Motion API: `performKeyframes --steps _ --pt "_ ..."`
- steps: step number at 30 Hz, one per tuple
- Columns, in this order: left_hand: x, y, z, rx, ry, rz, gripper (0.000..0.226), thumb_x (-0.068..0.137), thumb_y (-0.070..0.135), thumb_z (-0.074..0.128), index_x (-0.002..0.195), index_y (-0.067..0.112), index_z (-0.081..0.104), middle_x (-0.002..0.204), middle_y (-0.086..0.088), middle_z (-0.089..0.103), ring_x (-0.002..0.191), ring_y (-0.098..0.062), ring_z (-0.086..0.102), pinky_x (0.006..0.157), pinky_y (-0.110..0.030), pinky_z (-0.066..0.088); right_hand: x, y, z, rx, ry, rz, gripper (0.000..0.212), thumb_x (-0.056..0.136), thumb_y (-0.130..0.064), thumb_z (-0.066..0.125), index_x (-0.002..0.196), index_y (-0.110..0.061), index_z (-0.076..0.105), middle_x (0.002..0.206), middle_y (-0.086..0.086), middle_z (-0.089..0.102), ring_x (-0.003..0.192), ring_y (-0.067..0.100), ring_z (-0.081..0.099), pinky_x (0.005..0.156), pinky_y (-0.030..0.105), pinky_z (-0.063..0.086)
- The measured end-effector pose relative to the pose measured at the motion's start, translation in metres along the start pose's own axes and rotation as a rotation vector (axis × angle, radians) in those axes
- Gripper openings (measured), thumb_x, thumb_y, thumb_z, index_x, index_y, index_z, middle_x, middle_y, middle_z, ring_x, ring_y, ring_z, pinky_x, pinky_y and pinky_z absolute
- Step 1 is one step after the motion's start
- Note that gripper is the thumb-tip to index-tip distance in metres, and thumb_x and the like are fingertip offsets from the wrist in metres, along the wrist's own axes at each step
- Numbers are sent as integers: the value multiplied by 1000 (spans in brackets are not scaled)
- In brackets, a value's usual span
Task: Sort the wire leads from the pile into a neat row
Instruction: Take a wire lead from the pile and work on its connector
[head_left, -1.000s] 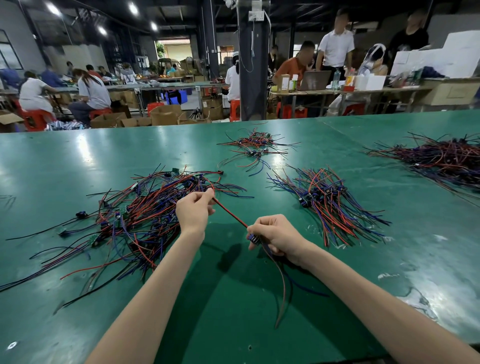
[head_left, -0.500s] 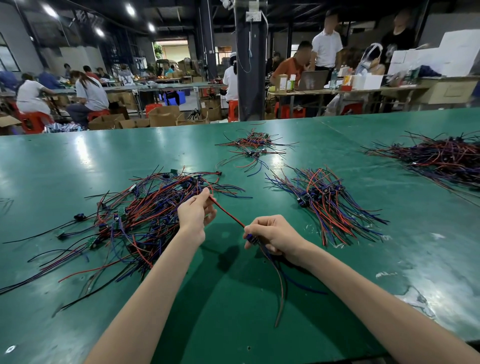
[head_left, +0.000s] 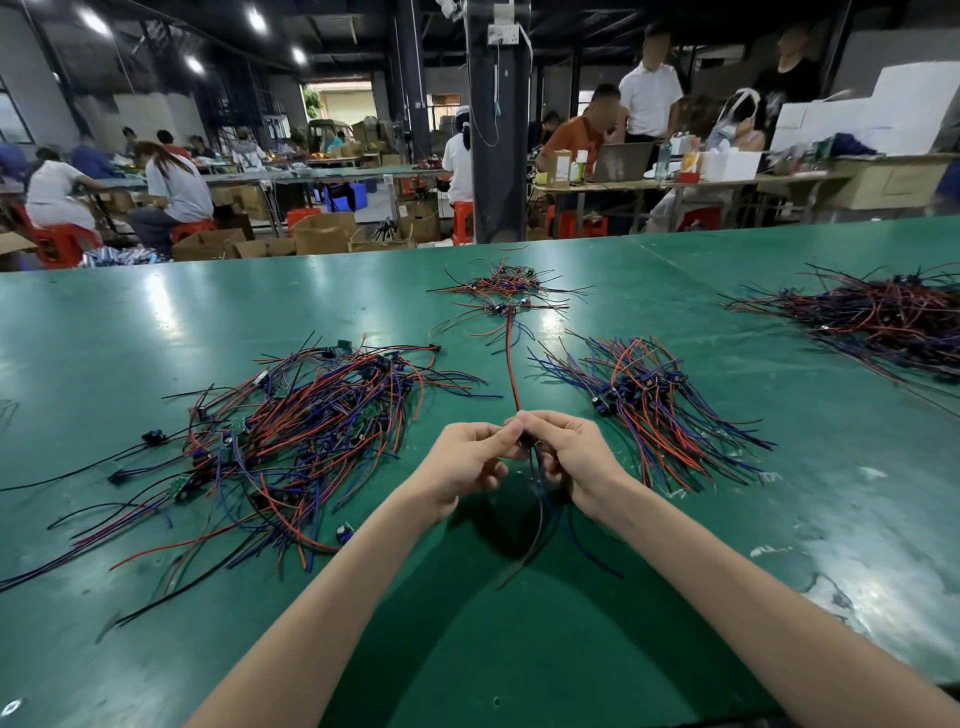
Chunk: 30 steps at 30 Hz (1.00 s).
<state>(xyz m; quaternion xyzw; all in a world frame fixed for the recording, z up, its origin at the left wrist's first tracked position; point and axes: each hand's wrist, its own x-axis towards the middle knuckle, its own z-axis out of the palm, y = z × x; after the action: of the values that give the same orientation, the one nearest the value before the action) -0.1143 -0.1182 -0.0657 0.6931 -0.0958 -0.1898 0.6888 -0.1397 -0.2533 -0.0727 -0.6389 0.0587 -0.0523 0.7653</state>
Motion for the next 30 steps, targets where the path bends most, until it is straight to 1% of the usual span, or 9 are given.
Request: performKeyframes --steps 3,7,9,13,16,19,21,25,30 --pt "-1 0 -1 -12 -22 22 15 90 21 61 85 8 64 72 3 69 46 -2 47 41 -13 34 2 -1 -1 9 28 -5 13 90 -15 62 81 -12 71 49 -9 60 31 0 32 31 13 23" --pt "-4 -6 3 48 -91 29 5 87 10 65 84 6 65 63 3 60 44 -1 43 41 -14 32 2 0 -1 32 22 -6 13 90 -16 61 82 -12 70 48 -11 60 30 0 32 31 12 23" --pt "-5 -8 5 41 -97 28 8 87 11 66 82 5 63 58 5 57 43 -1 42 40 -13 31 1 0 -1 37 14 4 13 90 -16 61 82 -13 71 48 -11 60 30 0 30 31 12 22" --pt "-4 -9 8 11 -63 22 11 85 12 67 80 4 62 72 -5 56 44 -2 40 39 -12 29 0 -1 -1 49 17 31 13 89 -18 64 79 -14 72 54 -8 64 30 0 29 31 13 21" --pt "-3 -10 10 -28 -52 5 12 86 10 66 76 6 61 76 -7 56 43 -2 39 38 -12 27 -2 -3 0 42 15 34 13 89 -18 63 80 -13 71 53 -7 63 29 0 32 30 13 20" --pt "-3 -9 11 -103 -36 -34 13 87 10 65 75 8 62 72 -3 56 43 -2 39 38 -11 27 -5 -6 1 83 -1 27 13 91 -15 61 82 -10 69 50 -6 62 27 1 41 28 12 24" --pt "-3 -9 11 -163 -33 -67 9 87 10 64 79 6 63 70 -1 57 43 -1 40 37 -11 27 -5 -6 1 116 -5 22 13 92 -13 60 83 -8 68 49 -7 62 27 1 42 28 11 27" --pt "-3 -7 11 -265 -56 -131 5 88 6 62 86 3 65 74 -3 64 43 -1 44 38 -10 32 -1 -2 -1 49 26 -1 12 90 -19 62 84 -13 70 50 -9 60 28 0 28 30 13 15" --pt "-4 -5 11 -347 -86 -186 12 90 6 59 79 6 63 72 -5 60 42 -2 47 38 -10 36 2 0 -1 58 49 -5 12 89 -22 63 82 -15 71 57 -3 61 29 1 26 32 15 13"
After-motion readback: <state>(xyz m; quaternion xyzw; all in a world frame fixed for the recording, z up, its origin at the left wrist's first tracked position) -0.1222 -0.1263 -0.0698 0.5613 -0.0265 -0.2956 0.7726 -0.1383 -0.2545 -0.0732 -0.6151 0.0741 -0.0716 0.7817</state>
